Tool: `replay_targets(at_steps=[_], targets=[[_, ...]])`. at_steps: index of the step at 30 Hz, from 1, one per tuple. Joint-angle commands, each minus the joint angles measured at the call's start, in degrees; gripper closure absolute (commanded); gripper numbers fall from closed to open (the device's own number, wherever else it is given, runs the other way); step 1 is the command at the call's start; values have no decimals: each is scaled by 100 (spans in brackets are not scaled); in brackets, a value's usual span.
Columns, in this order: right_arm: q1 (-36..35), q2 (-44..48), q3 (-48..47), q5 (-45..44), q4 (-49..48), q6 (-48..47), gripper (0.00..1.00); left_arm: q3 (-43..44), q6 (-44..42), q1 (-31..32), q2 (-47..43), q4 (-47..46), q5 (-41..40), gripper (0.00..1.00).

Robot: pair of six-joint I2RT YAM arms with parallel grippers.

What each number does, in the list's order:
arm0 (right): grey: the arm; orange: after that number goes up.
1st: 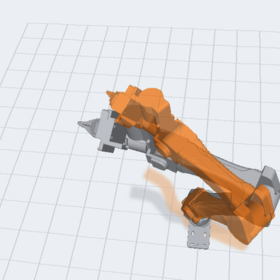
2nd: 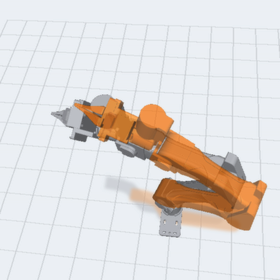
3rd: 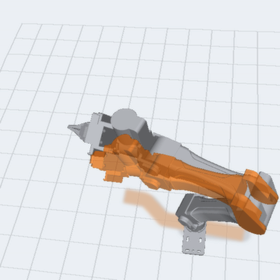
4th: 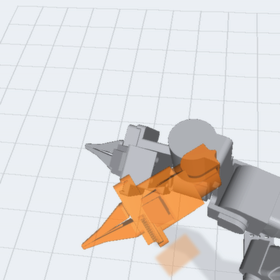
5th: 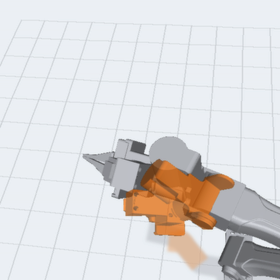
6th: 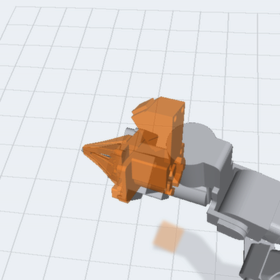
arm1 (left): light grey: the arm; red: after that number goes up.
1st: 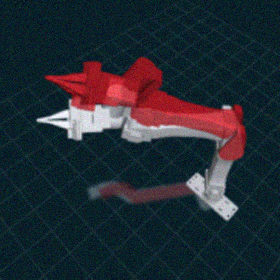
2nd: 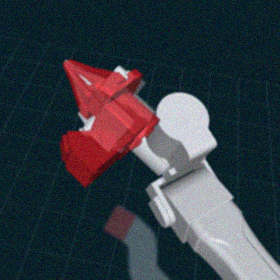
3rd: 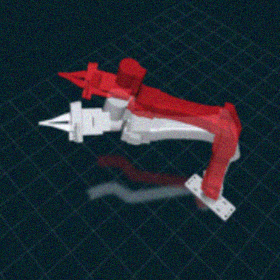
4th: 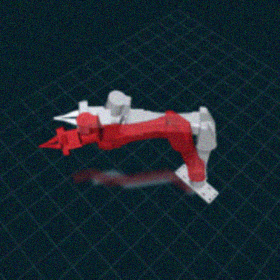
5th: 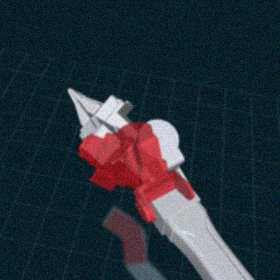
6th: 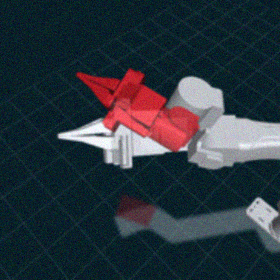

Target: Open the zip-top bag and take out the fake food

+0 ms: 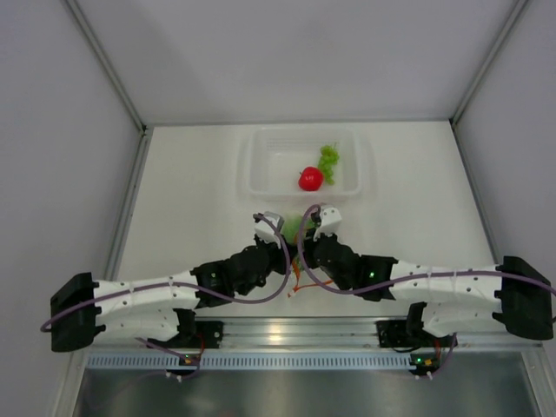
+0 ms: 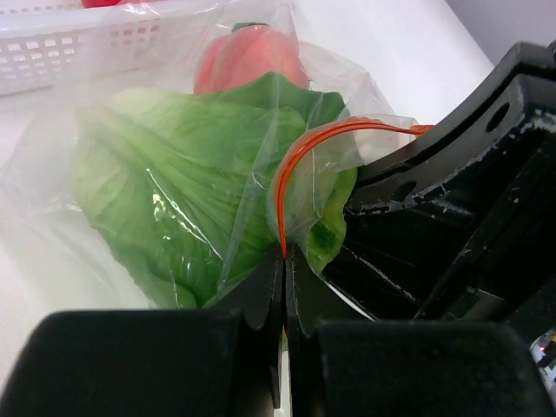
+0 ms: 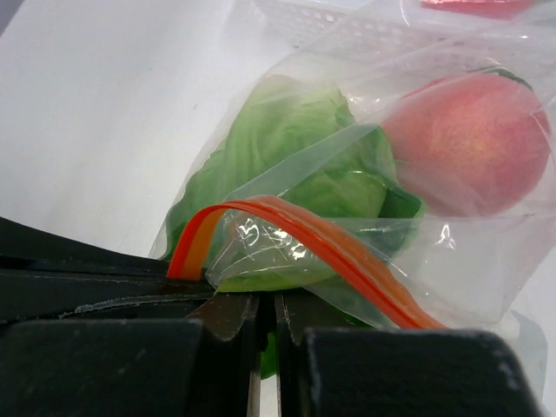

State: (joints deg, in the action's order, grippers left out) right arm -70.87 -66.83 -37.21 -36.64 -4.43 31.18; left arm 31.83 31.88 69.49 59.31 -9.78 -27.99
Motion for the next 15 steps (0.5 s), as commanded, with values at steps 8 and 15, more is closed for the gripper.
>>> replay_targets(at_steps=[8,15], targets=[[222,1119,-358,-422,1733,582,100,-458,-885,117,2,-217,-427,100],[522,1067,12,-581,2052,1021,100,-705,-674,117,-34,-200,-1006,100]])
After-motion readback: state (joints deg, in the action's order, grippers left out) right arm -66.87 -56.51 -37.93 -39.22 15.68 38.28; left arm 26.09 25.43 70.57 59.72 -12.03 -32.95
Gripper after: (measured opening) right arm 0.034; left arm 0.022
